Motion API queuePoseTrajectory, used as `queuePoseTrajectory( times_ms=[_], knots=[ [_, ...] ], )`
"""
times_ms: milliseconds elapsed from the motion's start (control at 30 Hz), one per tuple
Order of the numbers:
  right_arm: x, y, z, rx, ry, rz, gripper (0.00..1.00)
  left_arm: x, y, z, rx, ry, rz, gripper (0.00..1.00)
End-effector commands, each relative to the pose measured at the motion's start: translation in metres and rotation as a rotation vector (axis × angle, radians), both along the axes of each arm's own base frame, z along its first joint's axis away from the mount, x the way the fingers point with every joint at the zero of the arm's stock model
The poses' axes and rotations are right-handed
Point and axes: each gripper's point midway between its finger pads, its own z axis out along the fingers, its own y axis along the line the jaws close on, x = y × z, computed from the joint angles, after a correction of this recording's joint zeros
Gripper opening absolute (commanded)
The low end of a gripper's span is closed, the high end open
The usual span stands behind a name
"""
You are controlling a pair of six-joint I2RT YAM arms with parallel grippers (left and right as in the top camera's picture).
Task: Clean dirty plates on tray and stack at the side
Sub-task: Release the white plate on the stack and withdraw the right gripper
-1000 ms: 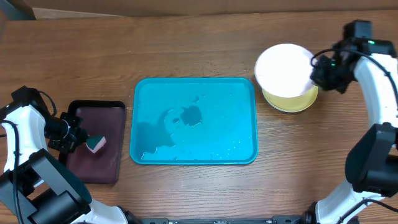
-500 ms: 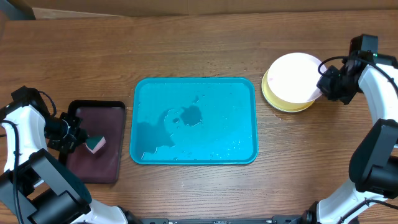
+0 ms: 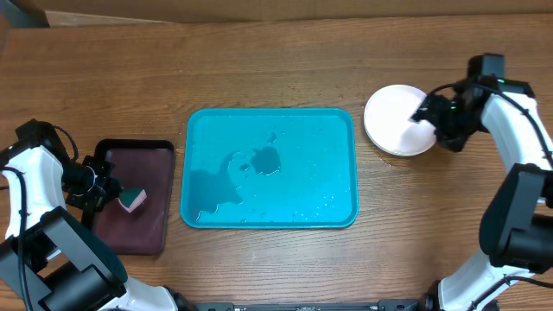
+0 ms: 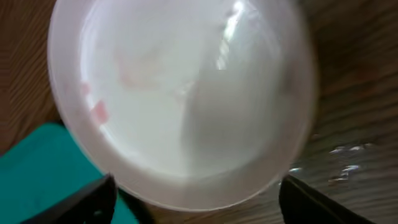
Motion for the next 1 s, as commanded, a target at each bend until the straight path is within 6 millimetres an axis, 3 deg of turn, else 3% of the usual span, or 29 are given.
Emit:
queuePoseTrajectory(
  times_ms=[0,67,233,333,400,433,500,533,700,833,967],
  knots=[
    [-0.002,0.055,0.016,0.107,-0.049,0.152,0.9,-0.001,0.0,0.001,0.009,-0.001,-0.015,0.04],
    [-0.004,0.079,0.016,0.108,-0.05,0.21,1.0,-0.001,0.001,0.0,0.01,-0.002,-0.017,0.04],
    [-0.01,0.142,0.019,0.113,-0.088,0.362,1.0,-0.001,0.0,-0.011,0.017,-0.012,-0.023,0.04],
    [-0.015,0.176,0.021,0.117,-0.118,0.446,1.0,0.002,0.0,-0.02,0.024,-0.032,-0.023,0.12],
    [-0.02,0.194,0.023,0.121,-0.131,0.494,1.0,0.007,-0.001,-0.021,0.017,-0.057,-0.023,0.31],
    [-0.022,0.201,0.023,0.122,-0.136,0.509,1.0,0.009,-0.001,-0.02,0.012,-0.069,-0.023,0.48],
    [-0.026,0.211,0.023,0.127,-0.136,0.525,1.0,0.015,-0.005,-0.017,-0.011,-0.103,-0.052,0.96],
    [-0.028,0.215,0.024,0.131,-0.132,0.522,1.0,0.019,-0.007,-0.014,-0.023,-0.131,-0.085,1.0],
    [-0.034,0.224,0.023,0.137,-0.118,0.529,1.0,0.028,-0.009,0.011,-0.053,-0.171,-0.151,1.0],
    [-0.046,0.22,0.023,0.134,-0.068,0.522,1.0,0.036,-0.008,0.05,-0.05,-0.205,-0.166,1.0],
    [-0.056,0.216,0.037,0.133,-0.06,0.521,1.0,0.047,-0.017,0.099,-0.035,-0.347,-0.242,1.0]
  ],
)
